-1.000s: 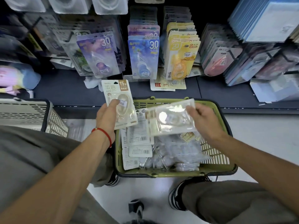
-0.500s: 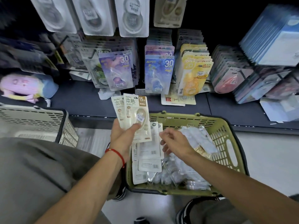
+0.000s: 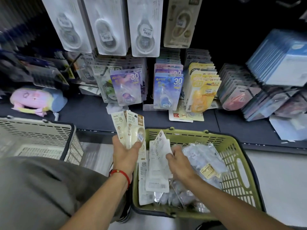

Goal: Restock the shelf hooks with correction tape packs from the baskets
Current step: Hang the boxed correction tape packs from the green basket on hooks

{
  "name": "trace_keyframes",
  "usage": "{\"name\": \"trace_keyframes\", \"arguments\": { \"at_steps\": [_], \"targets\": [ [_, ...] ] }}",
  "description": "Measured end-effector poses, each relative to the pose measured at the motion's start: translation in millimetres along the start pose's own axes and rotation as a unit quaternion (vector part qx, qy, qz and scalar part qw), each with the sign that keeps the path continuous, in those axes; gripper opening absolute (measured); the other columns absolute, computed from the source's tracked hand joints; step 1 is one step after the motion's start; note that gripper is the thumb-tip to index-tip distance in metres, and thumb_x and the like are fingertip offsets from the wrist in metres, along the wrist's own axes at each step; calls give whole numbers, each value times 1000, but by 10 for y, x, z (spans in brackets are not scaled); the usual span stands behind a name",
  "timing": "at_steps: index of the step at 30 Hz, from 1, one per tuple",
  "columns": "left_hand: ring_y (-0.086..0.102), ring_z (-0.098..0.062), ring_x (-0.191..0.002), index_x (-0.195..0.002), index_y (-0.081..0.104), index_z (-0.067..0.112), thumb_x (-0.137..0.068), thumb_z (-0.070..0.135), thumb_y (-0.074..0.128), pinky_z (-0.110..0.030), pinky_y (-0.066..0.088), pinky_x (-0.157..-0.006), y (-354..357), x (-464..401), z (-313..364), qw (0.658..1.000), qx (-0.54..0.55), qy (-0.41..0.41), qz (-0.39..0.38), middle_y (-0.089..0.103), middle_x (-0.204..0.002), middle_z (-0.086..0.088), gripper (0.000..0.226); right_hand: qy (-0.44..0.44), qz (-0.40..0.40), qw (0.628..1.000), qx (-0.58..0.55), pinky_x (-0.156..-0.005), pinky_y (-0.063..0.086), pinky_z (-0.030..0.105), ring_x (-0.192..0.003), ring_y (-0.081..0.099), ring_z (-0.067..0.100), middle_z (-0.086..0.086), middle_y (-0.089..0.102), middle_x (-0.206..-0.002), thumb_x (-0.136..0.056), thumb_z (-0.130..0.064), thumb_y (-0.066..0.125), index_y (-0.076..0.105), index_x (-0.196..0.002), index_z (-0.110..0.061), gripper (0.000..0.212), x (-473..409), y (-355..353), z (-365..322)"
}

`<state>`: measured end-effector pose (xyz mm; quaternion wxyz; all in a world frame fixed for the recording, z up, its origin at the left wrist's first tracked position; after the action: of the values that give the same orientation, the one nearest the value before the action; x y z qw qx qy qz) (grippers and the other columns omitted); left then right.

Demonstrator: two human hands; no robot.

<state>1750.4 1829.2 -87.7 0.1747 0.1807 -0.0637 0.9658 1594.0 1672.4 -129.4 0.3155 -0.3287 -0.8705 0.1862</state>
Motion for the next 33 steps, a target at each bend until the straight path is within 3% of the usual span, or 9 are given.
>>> {"name": "trace_keyframes", "arguments": {
  "at_steps": [4, 9, 13, 16, 20, 25, 29, 31, 33],
  "targets": [
    [78, -21, -95, -118, 48, 34, -96, 12, 75, -53, 66, -76, 308, 250, -33, 992, 78, -50, -83, 75, -114, 3, 41, -115, 18, 992, 55, -44, 31, 19, -53, 42, 5, 2, 48, -75, -110, -20, 41, 29, -94, -29, 23, 212, -639, -354],
    [73, -32, -116, -137, 49, 35, -98, 11, 70, -67, 58, -91, 940, 692, 313, 937, 221, -62, -262, 73, -132, -1, 50, -270, 56, 955, 111, -51, 39, 24, -55, 47, 10, -5, 51, -76, -107, -22, 48, 31, -101, -33, 21, 553, -1122, -808],
    [70, -36, -122, -145, 44, 32, -99, 10, 65, -65, 58, -94, 1171, 801, 742, 914, 238, -13, -329, 69, -139, -5, 56, -297, 56, 952, 52, -58, 49, 21, -72, 66, 9, -17, 63, -104, -105, -38, 54, 45, -116, -38, 14, 639, -1284, -986],
    [70, -37, -121, -148, 42, 33, -95, 11, 68, -61, 62, -86, 1259, 746, 1055, 906, 227, 1, -356, 68, -140, -7, 63, -327, 112, 938, 2, -61, 46, 12, -78, 64, 2, -24, 60, -110, -111, -26, 46, 54, -106, -32, 11, 614, -1481, -1191],
    [71, -38, -119, -150, 42, 29, -84, 11, 76, -56, 63, -80, 1383, 660, 1545, 902, 193, 38, -384, 68, -140, -9, 76, -373, 182, 910, -15, -80, 52, 17, -110, 62, 3, -40, 49, -125, -109, -23, 53, 56, -107, -38, 15, 602, -1728, -1532],
    [67, -37, -127, -151, 42, 23, -81, -4, 74, -64, 56, -98, 1520, 572, 2112, 897, 157, 115, -396, 68, -139, -12, 82, -355, 252, 894, -102, -81, 62, 30, -110, 60, 2, -28, 44, -125, -98, -27, 69, 46, -122, -45, 38, 505, -2063, -1737],
    [70, -35, -122, -144, 50, 25, -81, -13, 74, -61, 58, -96, 1553, 459, 2334, 888, 144, 124, -419, 71, -134, -12, 77, -280, 221, 919, -168, -75, 56, 15, -113, 57, -11, -26, 44, -139, -85, -45, 84, 31, -152, -50, 86, 345, -2220, -1777],
    [69, -39, -122, -145, 51, 23, -78, -14, 70, -63, 57, -98, 1534, 374, 2349, 883, 148, 106, -432, 70, -136, -15, 79, -261, 158, 925, -229, -74, 55, 15, -106, 65, -11, -29, 61, -128, -78, -46, 90, 47, -141, -51, 77, 242, -2221, -1772],
    [66, -43, -125, -147, 50, 21, -75, -11, 67, -69, 51, -102, 1504, 321, 2338, 876, 146, 93, -450, 67, -140, -18, 81, -250, 110, 929, -251, -74, 59, 18, -98, 73, -5, -18, 75, -117, -71, -43, 95, 58, -130, -43, 69, 157, -2180, -1770]
  ]
}}
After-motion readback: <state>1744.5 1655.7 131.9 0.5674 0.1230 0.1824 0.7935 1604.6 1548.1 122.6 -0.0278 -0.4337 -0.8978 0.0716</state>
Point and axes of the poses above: each hand's wrist, its own x-axis away from the middle knuckle, its own y-axis out of the palm, z = x × y, the point moved 8 cm from there along -x, towards the middle knuckle
